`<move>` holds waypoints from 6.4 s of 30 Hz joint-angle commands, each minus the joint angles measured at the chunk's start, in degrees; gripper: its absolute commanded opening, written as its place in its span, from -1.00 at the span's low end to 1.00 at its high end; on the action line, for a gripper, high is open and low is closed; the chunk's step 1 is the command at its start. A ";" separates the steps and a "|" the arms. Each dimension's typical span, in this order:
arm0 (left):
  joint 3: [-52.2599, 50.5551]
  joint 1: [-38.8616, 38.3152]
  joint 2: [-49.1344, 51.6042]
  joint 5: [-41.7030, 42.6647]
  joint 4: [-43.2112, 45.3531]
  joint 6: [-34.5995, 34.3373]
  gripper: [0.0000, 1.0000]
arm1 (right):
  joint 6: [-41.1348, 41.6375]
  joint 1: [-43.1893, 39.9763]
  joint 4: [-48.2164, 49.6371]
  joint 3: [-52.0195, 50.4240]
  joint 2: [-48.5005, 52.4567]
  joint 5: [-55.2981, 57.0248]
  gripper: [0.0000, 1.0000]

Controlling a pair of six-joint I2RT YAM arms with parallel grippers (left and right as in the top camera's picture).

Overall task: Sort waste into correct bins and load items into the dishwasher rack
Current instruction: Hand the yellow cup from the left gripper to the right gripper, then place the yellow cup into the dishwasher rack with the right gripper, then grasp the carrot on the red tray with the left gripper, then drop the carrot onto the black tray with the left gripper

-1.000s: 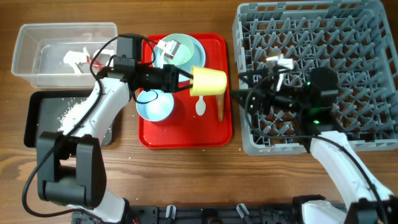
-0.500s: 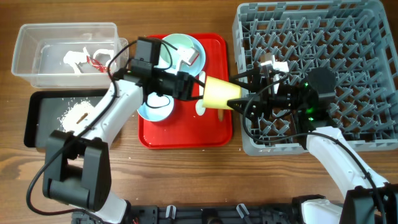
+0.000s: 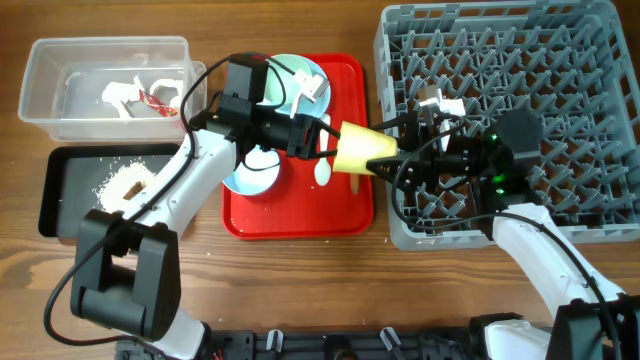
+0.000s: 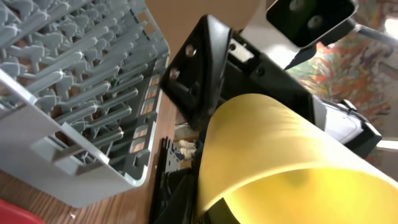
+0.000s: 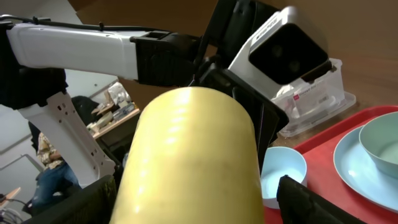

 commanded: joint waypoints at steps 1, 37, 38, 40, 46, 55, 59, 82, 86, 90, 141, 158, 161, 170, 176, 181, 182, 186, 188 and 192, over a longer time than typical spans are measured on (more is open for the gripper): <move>0.98 -0.04 -1.64 2.58 2.01 -3.65 -0.92 | -0.24 0.35 0.17 0.79 0.48 -1.81 0.68; 0.70 4.87 -0.85 -60.81 -10.36 -3.23 0.17 | -15.02 -14.08 -45.38 8.85 -2.60 38.95 -0.08; 0.70 4.87 -0.52 -61.90 -10.32 -3.23 0.17 | -16.70 -12.98 -50.40 11.87 -2.75 41.77 -0.08; 0.70 4.87 0.61 -63.76 -10.36 -3.23 0.17 | -19.56 -9.66 -62.45 20.72 -2.97 48.78 -0.07; 0.55 4.87 2.93 -67.78 -11.19 -3.21 0.25 | -20.87 -5.77 -90.05 34.14 -2.91 64.94 -0.09; 0.55 4.87 2.93 -70.42 -11.39 -3.21 0.39 | -18.38 -5.77 -114.66 34.12 -2.14 73.90 -0.10; 0.55 4.87 2.93 -70.40 -11.47 -3.23 0.39 | -17.81 -5.75 -116.65 33.57 1.14 76.26 -0.10; 0.55 4.87 2.93 -70.38 -12.70 -3.23 0.42 | -17.38 -2.91 -115.45 41.27 11.89 74.53 0.99; 0.55 4.83 2.93 -70.38 -12.70 -3.23 0.41 | -18.05 -2.78 -115.56 49.20 11.17 68.61 0.99; 0.55 4.42 2.91 -67.67 -12.83 -3.21 0.54 | -17.97 0.33 -110.18 50.58 11.17 65.44 1.00; 34.51 -18.53 31.78 -76.98 -36.81 16.15 0.13 | -18.27 1.62 -107.86 50.53 11.17 67.65 0.99; 36.20 -18.58 30.16 -79.95 -46.16 5.55 -0.73 | -19.47 1.62 -108.74 50.53 11.17 67.63 1.00; 42.51 -17.46 25.79 -88.21 -56.63 5.53 -0.75 | -19.47 1.62 -108.65 50.53 11.17 67.63 0.99; 46.49 6.99 7.93 -99.91 -65.61 -7.39 -0.91 | -19.39 1.62 -108.24 50.53 11.17 67.60 0.99; 39.98 30.40 8.22 -99.91 -66.93 -38.69 -0.92 | -19.37 1.62 -107.56 50.53 11.17 67.63 0.99; 21.14 40.35 8.28 -99.89 -58.51 -51.47 -0.92 | -19.34 1.62 -107.32 50.53 11.17 67.60 1.00; 17.86 40.87 8.28 -99.86 -55.39 -51.47 -0.92 | -19.32 1.62 -107.32 50.53 11.17 67.60 0.99; 5.29 41.33 8.28 -98.99 -41.55 -51.49 -0.85 | -19.34 1.62 -107.36 50.53 11.17 67.60 1.00; 2.64 41.33 8.28 -99.01 -38.56 -51.47 -0.76 | -19.34 1.62 -107.38 50.53 11.17 67.60 0.99; 1.81 41.33 8.26 -98.84 -37.90 -51.41 -0.22 | -19.32 1.62 -107.01 50.53 11.17 67.60 1.00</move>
